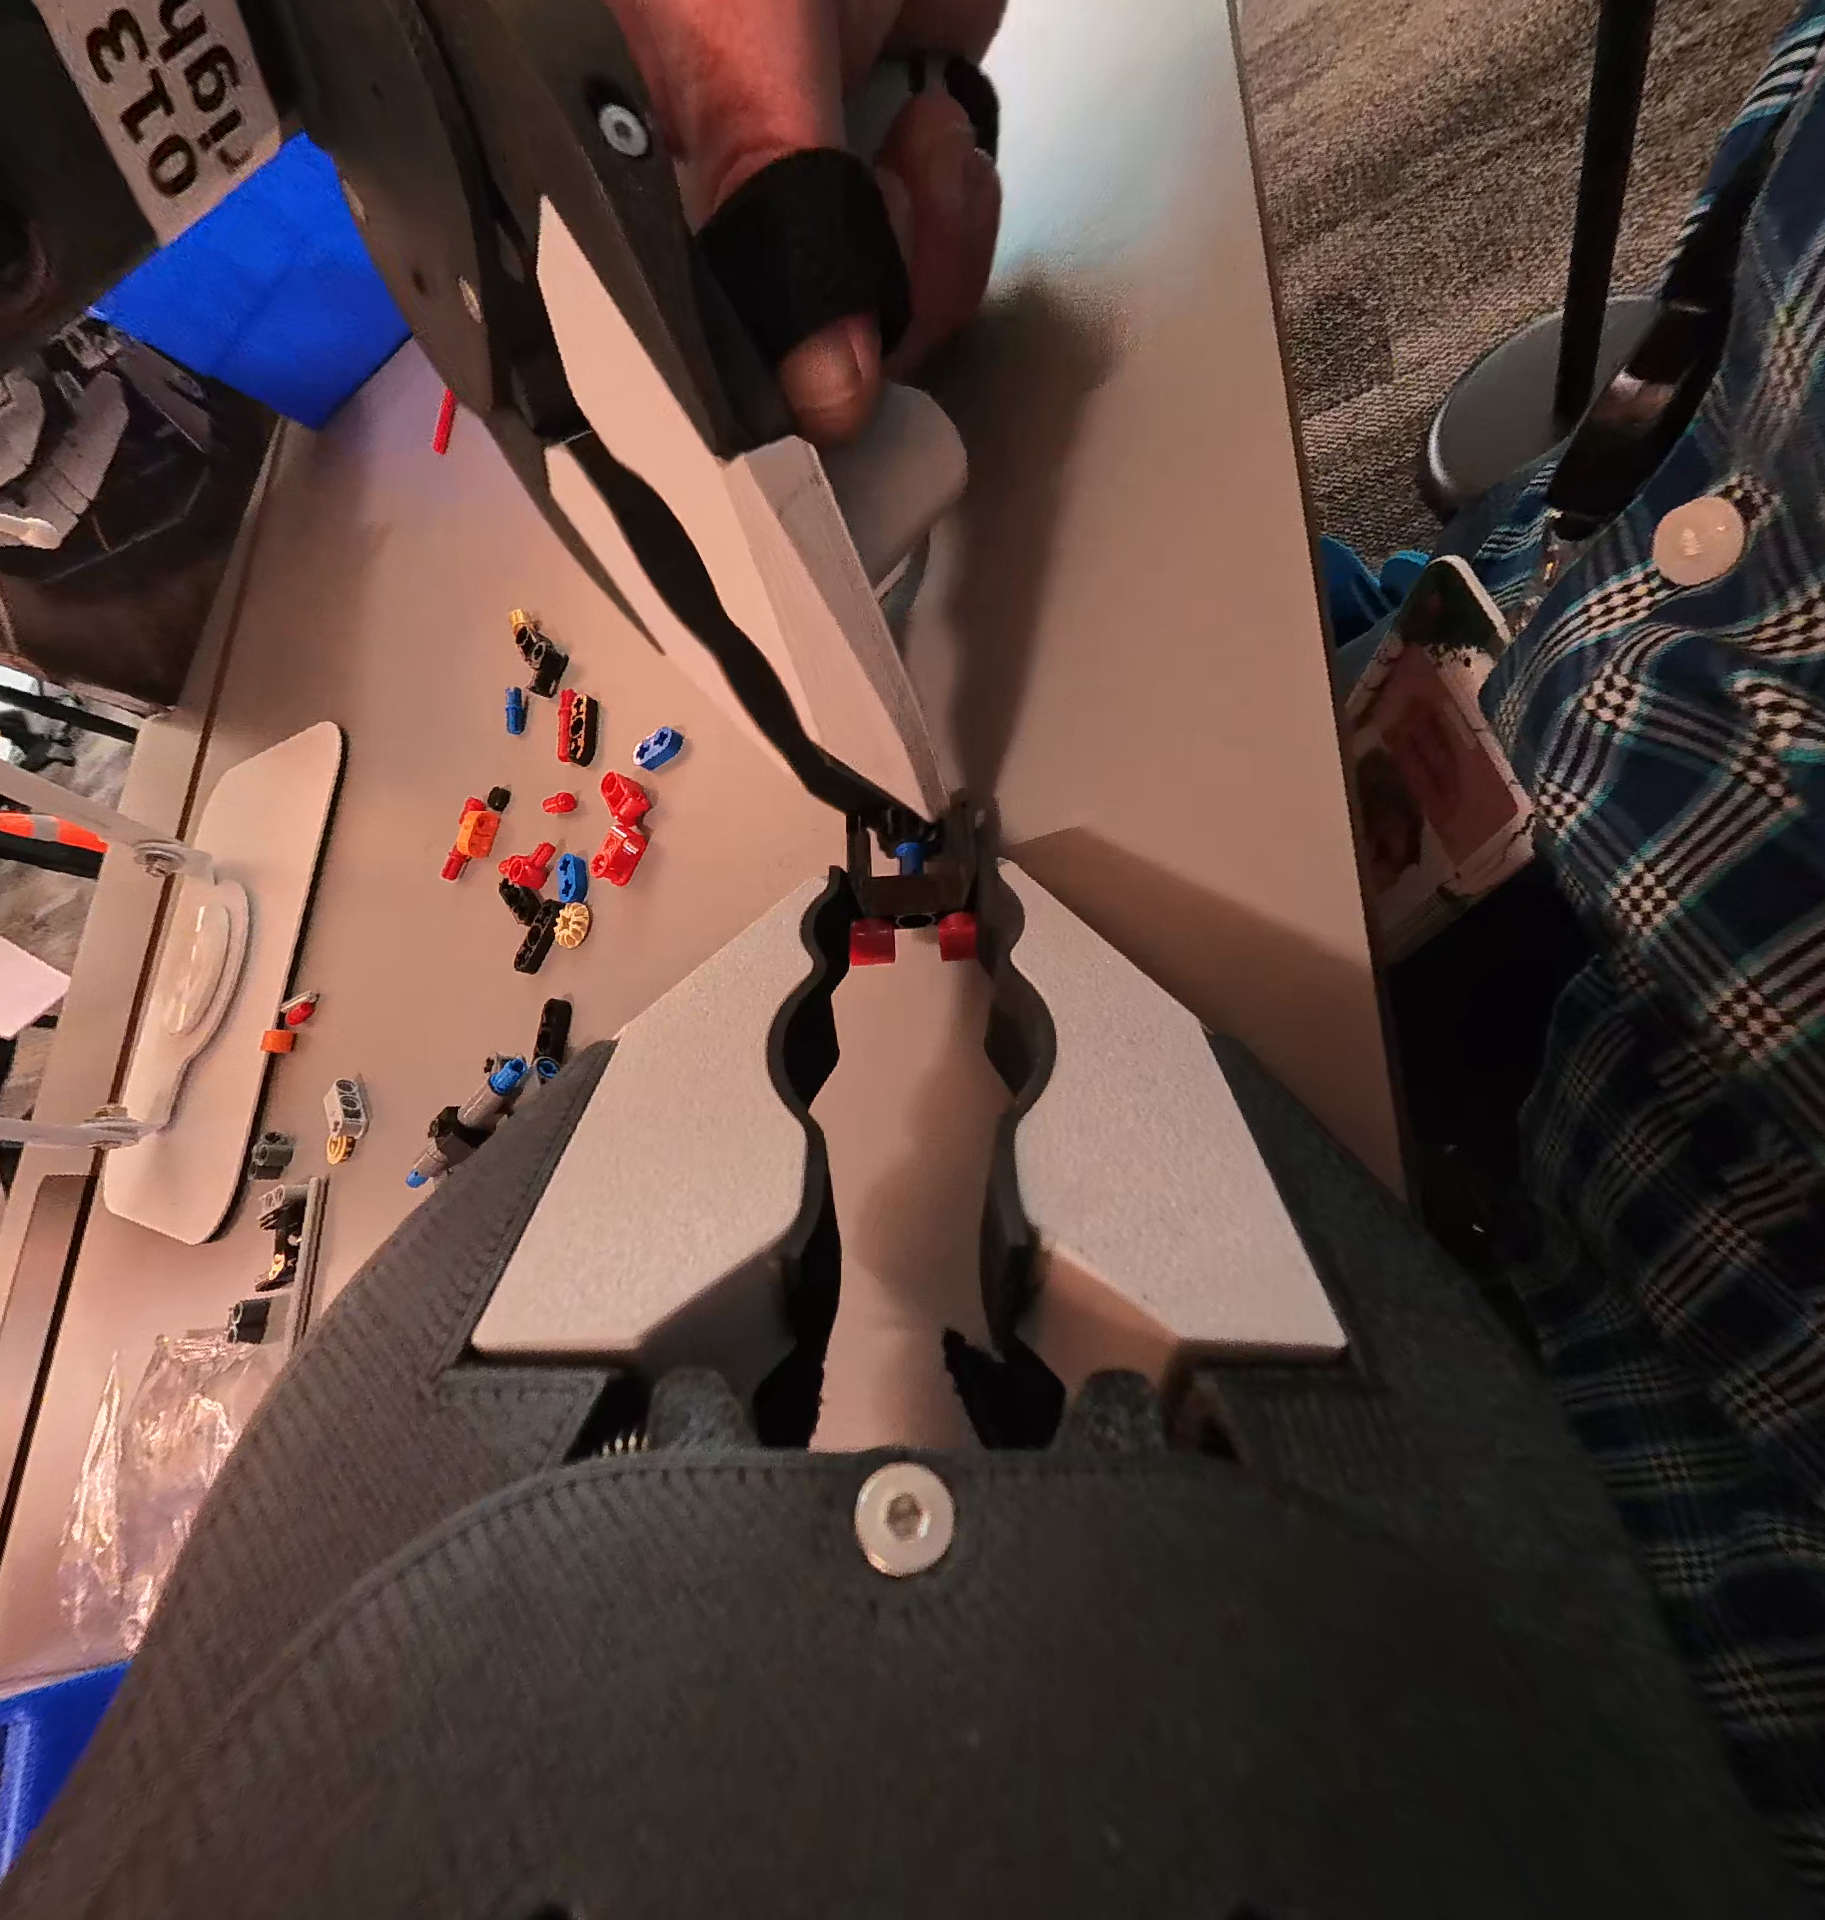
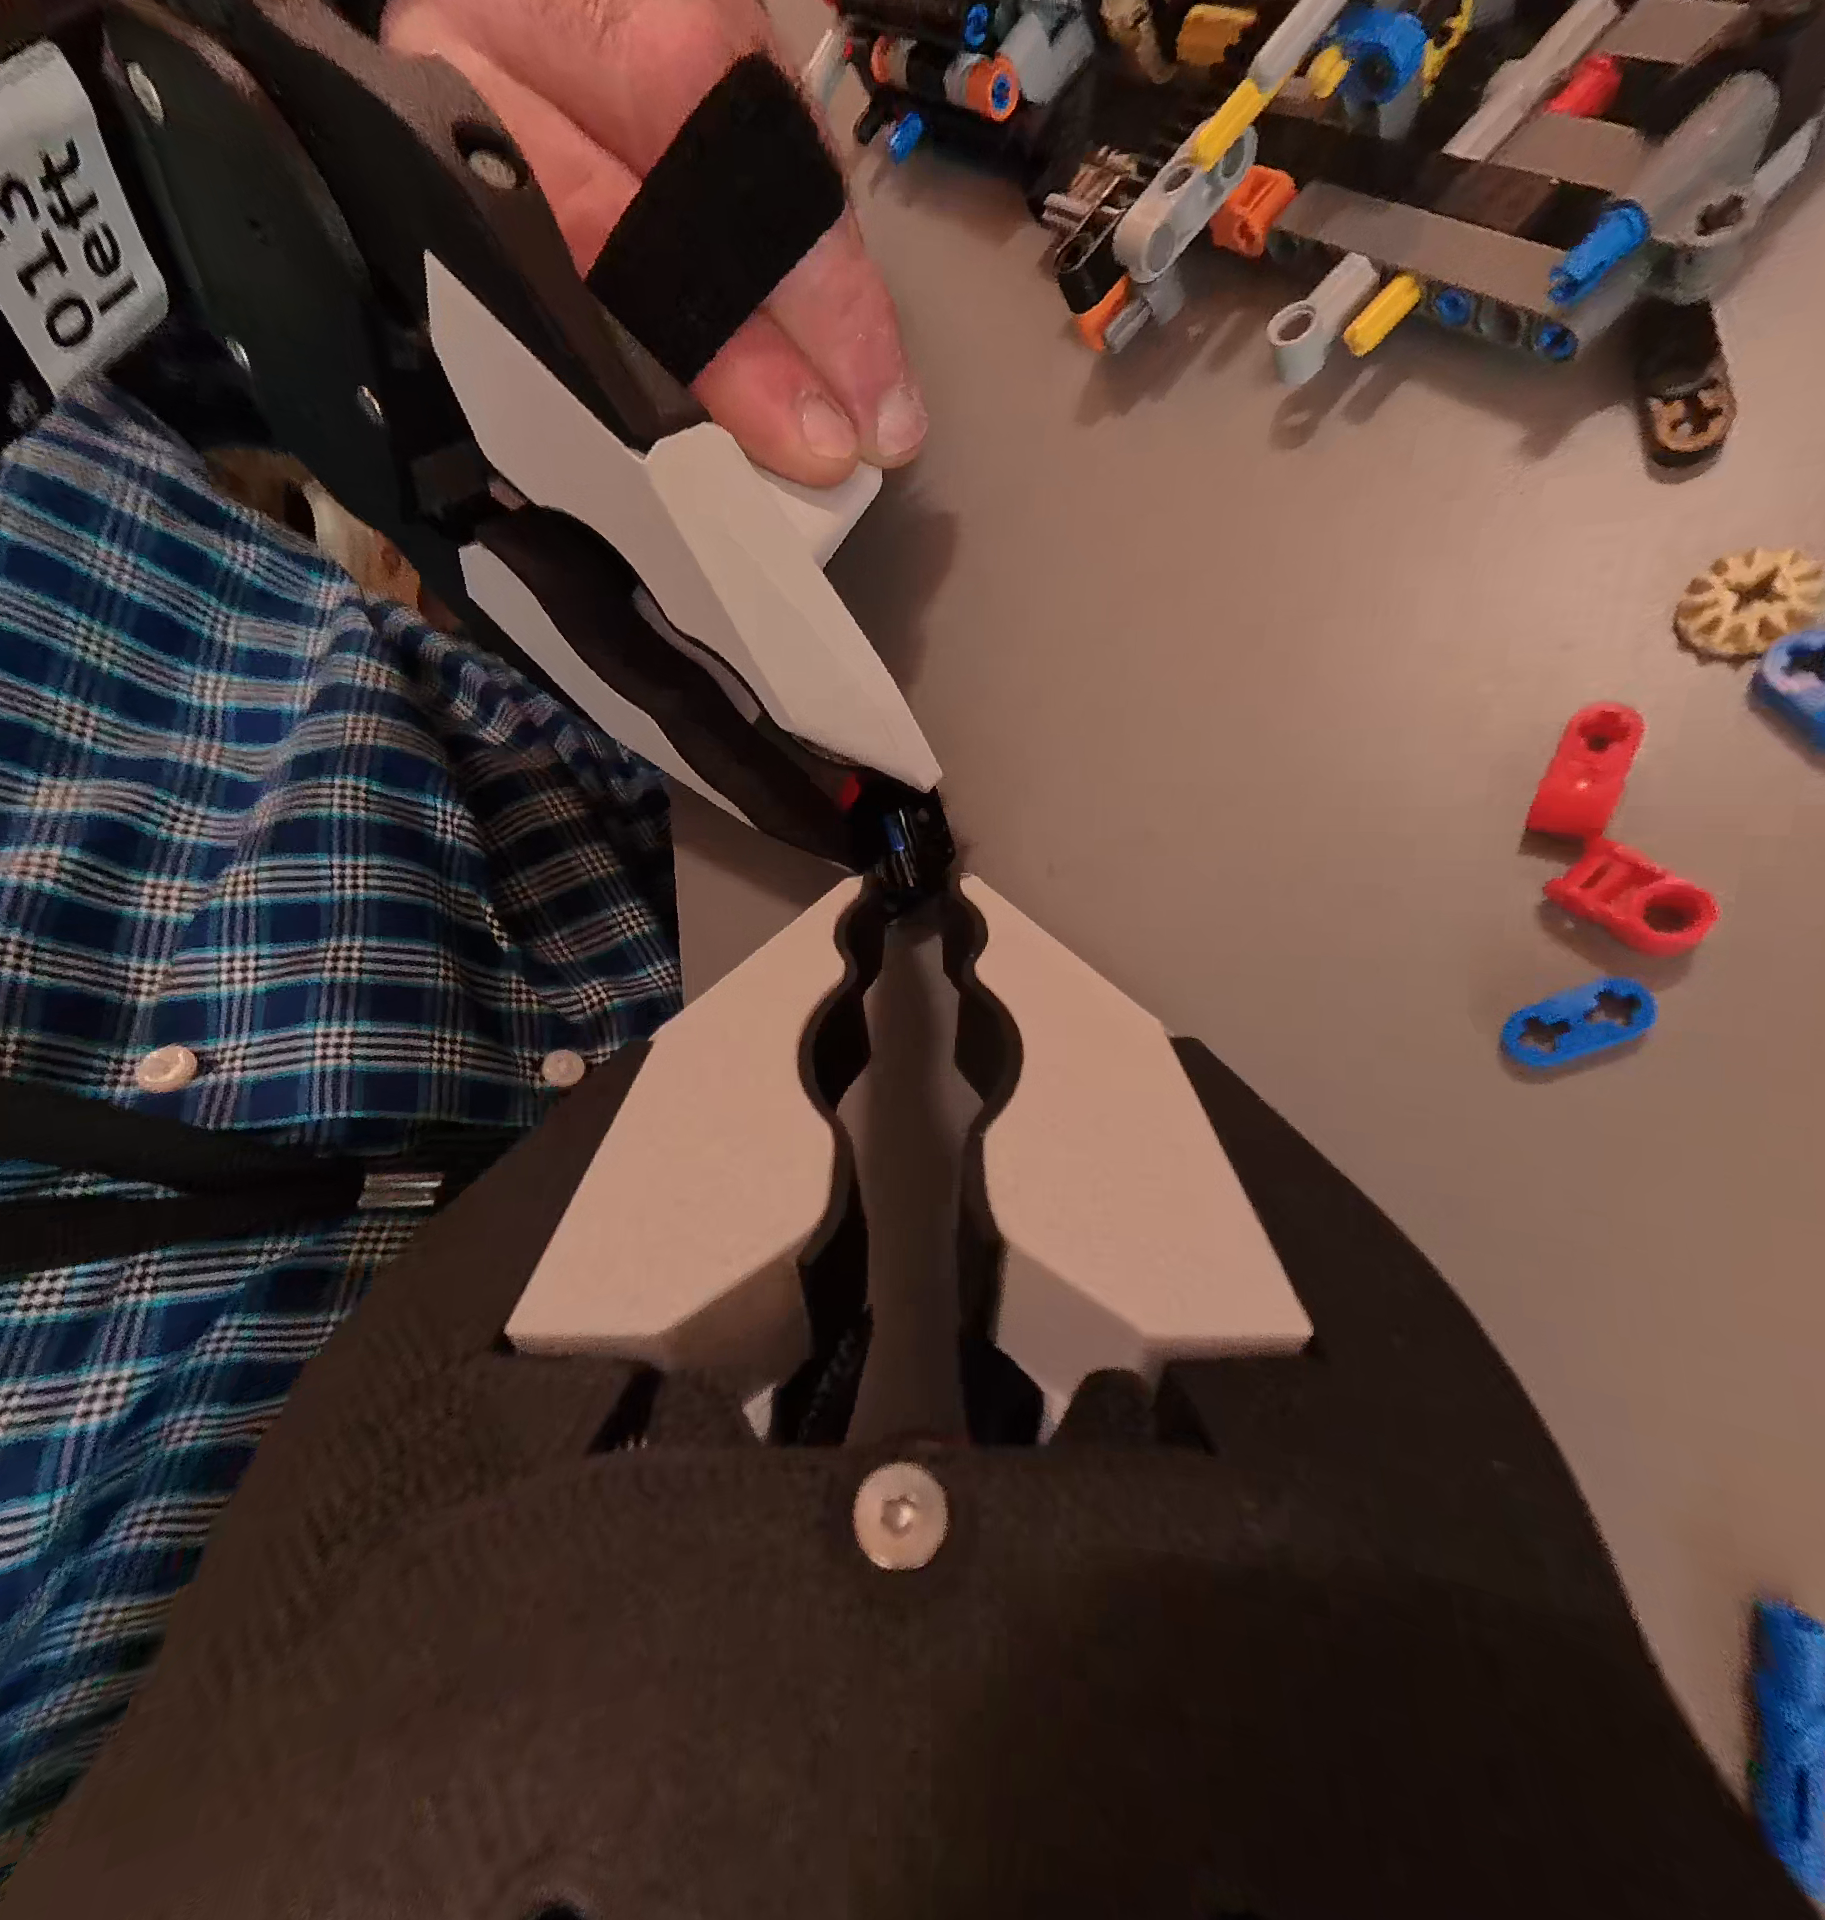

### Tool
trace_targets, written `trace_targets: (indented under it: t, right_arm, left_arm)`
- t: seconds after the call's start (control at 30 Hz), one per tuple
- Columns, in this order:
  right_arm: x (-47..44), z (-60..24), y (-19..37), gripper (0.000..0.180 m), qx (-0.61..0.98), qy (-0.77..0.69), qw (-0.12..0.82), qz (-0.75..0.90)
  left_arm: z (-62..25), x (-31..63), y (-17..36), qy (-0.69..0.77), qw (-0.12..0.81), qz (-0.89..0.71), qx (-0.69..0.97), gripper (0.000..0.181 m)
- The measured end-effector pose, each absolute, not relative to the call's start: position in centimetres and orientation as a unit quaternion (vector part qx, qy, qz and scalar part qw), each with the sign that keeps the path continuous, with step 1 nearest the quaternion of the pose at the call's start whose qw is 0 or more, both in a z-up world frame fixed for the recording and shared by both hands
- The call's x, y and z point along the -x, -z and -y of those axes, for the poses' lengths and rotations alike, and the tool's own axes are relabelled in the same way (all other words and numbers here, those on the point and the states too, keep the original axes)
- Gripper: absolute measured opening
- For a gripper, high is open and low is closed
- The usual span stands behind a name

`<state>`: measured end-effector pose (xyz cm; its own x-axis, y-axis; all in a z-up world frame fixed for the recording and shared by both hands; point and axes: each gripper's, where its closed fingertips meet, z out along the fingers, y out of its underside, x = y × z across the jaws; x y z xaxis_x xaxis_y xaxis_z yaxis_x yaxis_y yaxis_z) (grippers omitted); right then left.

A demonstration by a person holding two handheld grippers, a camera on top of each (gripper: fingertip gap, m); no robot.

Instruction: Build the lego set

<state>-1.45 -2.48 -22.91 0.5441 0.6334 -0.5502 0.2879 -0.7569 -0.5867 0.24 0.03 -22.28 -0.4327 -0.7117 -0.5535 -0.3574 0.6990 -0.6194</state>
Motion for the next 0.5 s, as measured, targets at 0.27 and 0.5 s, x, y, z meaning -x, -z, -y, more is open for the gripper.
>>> trace_targets:
  t: [0.27, 0.5]
  right_arm:
    - [1.43, 2.54, 22.94, 0.007, 0.84, -0.385, 0.215, 0.315]
    - [1.5, 2.53, 22.97, 0.008, 0.837, -0.37, 0.222, 0.337]
  left_arm:
    - [0.07, -0.16, 22.25, 0.21, 0.424, -0.821, 0.321, 0.023]
    - [0.15, -0.04, 22.24, 0.21, 0.424, -0.821, 0.32, 0.023]
